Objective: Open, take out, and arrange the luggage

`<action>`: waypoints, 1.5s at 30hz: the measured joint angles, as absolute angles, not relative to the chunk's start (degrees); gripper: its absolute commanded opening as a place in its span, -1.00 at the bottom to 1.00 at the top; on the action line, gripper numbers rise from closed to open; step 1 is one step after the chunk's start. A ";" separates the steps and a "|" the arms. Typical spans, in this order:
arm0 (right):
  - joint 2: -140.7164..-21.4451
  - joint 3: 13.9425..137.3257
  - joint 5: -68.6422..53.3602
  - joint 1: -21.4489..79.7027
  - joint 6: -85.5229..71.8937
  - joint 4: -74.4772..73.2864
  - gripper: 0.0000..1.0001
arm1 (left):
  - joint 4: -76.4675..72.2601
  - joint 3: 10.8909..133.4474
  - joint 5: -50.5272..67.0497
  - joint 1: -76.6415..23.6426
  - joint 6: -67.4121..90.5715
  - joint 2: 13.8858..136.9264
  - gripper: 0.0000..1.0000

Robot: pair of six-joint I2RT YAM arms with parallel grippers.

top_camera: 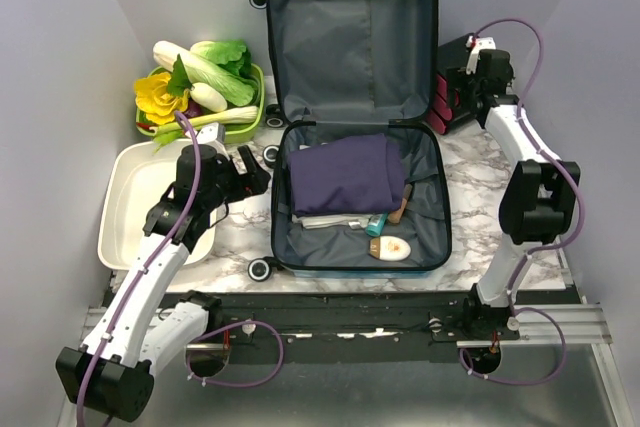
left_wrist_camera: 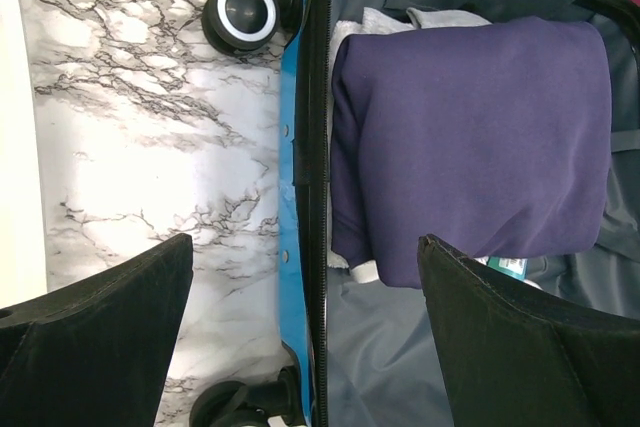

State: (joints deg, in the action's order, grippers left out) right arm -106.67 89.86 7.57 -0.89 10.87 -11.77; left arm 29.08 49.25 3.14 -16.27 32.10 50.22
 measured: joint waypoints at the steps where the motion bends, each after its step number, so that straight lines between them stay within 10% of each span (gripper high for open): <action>1: -108.20 90.89 9.78 -1.06 10.24 -11.77 1.00 | 29.08 49.25 3.03 -16.27 32.10 50.19 0.97; 17: -104.31 86.63 13.54 -15.57 -4.49 -15.84 1.00 | 29.28 49.25 2.98 -16.27 31.92 50.35 0.97; 31: -64.42 57.60 -4.54 0.34 -5.91 -12.01 1.00 | 33.67 52.58 -9.61 -15.57 36.69 52.03 0.97; 41: -59.18 48.95 -15.42 8.25 -8.62 -11.29 1.00 | 20.64 45.65 -13.82 -4.36 33.21 65.19 0.96; 45: -59.22 48.95 -15.68 8.45 -9.23 -11.22 1.00 | 12.58 42.06 -14.22 -3.66 29.30 71.24 0.66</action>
State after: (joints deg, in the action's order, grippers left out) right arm -59.22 48.95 -15.68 8.45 -9.23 -11.22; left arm 12.58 42.06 -14.22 -3.66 29.30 71.24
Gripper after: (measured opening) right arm 0.997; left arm 0.965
